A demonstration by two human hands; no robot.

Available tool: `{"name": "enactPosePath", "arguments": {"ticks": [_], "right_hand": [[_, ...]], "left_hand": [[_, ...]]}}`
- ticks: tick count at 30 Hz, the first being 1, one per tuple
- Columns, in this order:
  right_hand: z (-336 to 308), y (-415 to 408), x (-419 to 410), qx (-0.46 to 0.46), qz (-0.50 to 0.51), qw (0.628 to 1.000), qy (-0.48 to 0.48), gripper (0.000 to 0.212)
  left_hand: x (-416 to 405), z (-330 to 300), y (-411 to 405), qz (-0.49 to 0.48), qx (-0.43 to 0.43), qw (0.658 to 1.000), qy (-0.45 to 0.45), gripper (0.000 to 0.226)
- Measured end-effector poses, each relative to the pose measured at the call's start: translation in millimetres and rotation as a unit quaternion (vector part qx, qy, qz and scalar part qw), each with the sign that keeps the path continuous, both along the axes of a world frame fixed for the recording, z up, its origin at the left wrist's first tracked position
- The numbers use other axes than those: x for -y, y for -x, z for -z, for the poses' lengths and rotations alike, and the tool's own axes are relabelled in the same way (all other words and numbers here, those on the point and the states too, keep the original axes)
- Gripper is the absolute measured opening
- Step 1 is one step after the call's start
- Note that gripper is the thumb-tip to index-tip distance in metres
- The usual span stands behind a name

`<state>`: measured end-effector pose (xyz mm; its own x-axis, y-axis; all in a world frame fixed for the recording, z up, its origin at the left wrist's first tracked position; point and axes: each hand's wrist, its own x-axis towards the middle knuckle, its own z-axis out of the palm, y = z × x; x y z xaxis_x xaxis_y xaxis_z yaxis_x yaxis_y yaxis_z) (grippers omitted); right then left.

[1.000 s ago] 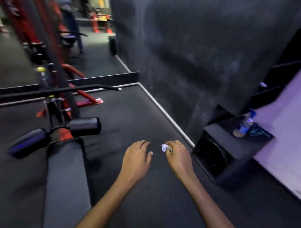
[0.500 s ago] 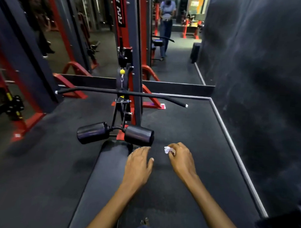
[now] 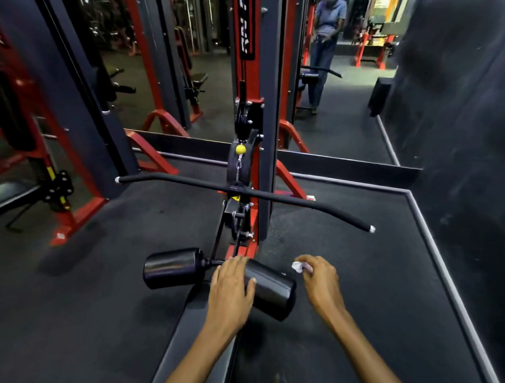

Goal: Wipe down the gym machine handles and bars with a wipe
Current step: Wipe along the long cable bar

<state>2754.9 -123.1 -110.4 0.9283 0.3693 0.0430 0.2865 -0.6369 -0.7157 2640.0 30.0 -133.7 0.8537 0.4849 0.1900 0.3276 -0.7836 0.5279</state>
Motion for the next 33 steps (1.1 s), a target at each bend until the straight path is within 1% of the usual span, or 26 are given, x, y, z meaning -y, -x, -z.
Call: {"name": "enactPosePath", "arguments": {"ticks": [2,6,8,11,15,18,20,22,24,25,28,29,31,33], "right_hand": [[8.3,-35.2,-22.7,-0.012,0.014,1.0,-0.02,0.029],[28.7,-102.4,-68.4,-0.056,0.029,0.997,-0.05,0.017],[39.6,-139.7,-92.3,-0.078,0.046,0.993,-0.072,0.017],[56.0,-192.6,-126.0,-0.093,0.062,0.99,-0.083,0.009],[97.2,-263.5,-170.3,-0.087,0.081,0.991,-0.066,0.013],[126.4,-295.8,-198.7,-0.091,0.107,0.987,-0.074,0.012],[150.2,-317.6,-220.7,-0.082,0.116,0.988,-0.058,0.013],[164.4,-336.1,-247.2,-0.062,0.116,0.99,-0.054,0.021],[171.7,-351.3,-280.2,-0.049,0.083,0.993,-0.07,0.025],[175.8,-357.2,-297.2,-0.036,0.045,0.996,-0.061,0.025],[189.0,-366.1,-335.8,-0.018,-0.13,0.991,-0.021,0.028],[194.4,-367.4,-338.2,0.011,-0.165,0.986,-0.007,0.025],[201.6,-374.6,-324.4,0.069,-0.18,0.981,0.014,0.015],[206.6,-386.2,-288.3,0.078,-0.14,0.986,0.051,0.013]], "left_hand": [[-21.9,7.9,-26.5,-0.011,0.0,1.0,0.0,0.053],[-69.3,31.5,-85.0,-0.025,0.028,0.999,-0.016,0.057],[-95.6,44.5,-122.0,-0.029,0.028,0.999,-0.022,0.065],[-138.4,59.9,-183.2,-0.025,0.019,0.999,-0.04,0.066],[-197.2,86.5,-272.5,-0.005,-0.028,0.997,-0.078,0.064],[-227.5,106.9,-319.3,0.003,-0.054,0.994,-0.094,0.062],[-248.1,129.6,-349.3,-0.001,-0.07,0.991,-0.116,0.062],[-266.9,145.9,-375.1,-0.011,-0.079,0.985,-0.152,0.062],[-281.8,158.7,-397.6,-0.01,-0.076,0.98,-0.182,0.061],[-288.0,164.6,-405.5,-0.006,-0.073,0.978,-0.195,0.061],[-301.9,185.9,-420.4,0.02,-0.061,0.972,-0.228,0.062],[-304.0,193.6,-422.2,0.027,-0.057,0.969,-0.237,0.063],[-306.0,202.5,-423.6,0.03,-0.049,0.967,-0.246,0.063],[-306.5,207.3,-426.4,0.032,-0.041,0.969,-0.241,0.064]]}}
